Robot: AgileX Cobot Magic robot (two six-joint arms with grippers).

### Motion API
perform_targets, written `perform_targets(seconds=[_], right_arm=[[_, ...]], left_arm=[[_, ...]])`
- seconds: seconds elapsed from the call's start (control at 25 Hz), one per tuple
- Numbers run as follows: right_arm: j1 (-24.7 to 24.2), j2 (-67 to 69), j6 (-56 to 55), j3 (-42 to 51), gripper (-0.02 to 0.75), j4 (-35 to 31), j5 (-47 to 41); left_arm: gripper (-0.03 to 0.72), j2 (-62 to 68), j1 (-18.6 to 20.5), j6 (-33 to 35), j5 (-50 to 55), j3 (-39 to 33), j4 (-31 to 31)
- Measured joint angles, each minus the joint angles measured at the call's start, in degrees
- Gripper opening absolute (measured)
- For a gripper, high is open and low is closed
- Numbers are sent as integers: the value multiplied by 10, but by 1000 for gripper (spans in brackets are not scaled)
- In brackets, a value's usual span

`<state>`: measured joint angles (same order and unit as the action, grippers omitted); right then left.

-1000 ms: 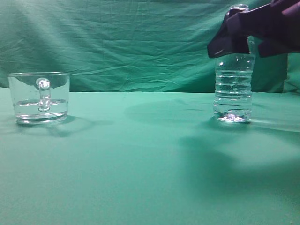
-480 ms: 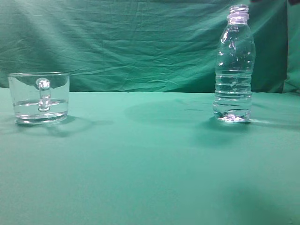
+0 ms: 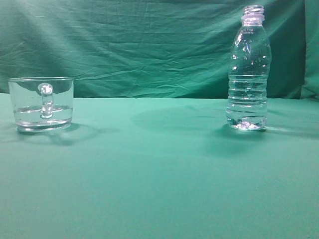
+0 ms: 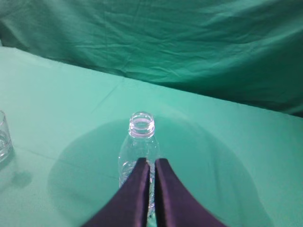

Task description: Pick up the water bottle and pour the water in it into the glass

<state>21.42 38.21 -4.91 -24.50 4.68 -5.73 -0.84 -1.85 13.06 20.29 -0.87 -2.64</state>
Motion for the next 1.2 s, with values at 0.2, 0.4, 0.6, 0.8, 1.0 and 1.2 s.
perform_targets(seconds=[0.2, 0.4, 0.6, 0.8, 1.0, 1.2], right_arm=[[0, -88, -3, 0, 0, -1, -32], [0, -156, -3, 0, 0, -1, -41], [0, -205, -3, 0, 0, -2, -113], [-13, -231, -11, 12, 0, -39, -156], [-77, -272, 9, 78, 0, -110, -170], [-142, -330, 42, 153, 0, -123, -170]], left_arm=[[0, 0, 0, 0, 0, 0, 0], [0, 0, 0, 0, 0, 0, 0], [0, 0, 0, 0, 0, 0, 0], [0, 0, 0, 0, 0, 0, 0], [0, 0, 0, 0, 0, 0, 0], [0, 0, 0, 0, 0, 0, 0]])
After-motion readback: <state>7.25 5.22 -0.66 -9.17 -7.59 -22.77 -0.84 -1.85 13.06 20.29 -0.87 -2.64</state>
